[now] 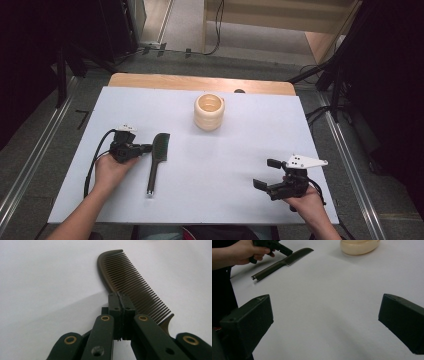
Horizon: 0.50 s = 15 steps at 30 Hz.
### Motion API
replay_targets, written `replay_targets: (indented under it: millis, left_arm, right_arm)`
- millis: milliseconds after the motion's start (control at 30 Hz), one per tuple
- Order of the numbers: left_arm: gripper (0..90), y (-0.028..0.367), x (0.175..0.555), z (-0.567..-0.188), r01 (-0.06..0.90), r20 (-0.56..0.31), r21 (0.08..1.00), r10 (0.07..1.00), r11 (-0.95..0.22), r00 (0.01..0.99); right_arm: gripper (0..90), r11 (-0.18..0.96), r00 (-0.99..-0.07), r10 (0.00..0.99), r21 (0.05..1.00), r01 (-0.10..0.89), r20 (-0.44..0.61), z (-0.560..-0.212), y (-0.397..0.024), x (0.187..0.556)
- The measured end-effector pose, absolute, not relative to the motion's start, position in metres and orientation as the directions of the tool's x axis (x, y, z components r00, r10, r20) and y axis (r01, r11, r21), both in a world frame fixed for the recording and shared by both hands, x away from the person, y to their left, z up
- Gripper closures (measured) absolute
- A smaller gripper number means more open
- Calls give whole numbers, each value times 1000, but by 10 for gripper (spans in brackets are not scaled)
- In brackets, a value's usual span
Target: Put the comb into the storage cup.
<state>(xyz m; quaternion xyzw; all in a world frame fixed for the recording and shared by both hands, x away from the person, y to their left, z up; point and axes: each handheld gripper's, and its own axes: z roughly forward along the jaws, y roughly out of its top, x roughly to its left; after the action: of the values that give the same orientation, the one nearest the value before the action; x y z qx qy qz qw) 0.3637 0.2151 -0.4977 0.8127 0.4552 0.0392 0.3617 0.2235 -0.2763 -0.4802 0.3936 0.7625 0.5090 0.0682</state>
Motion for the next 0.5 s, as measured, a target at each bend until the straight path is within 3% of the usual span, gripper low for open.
replay_targets:
  millis: [500]
  left_arm:
    - [900, 198, 372, -500, 691, -260, 634, 746, -347, 614]
  right_arm:
    - [0, 175, -680, 671, 827, 534, 297, -481, -276, 224]
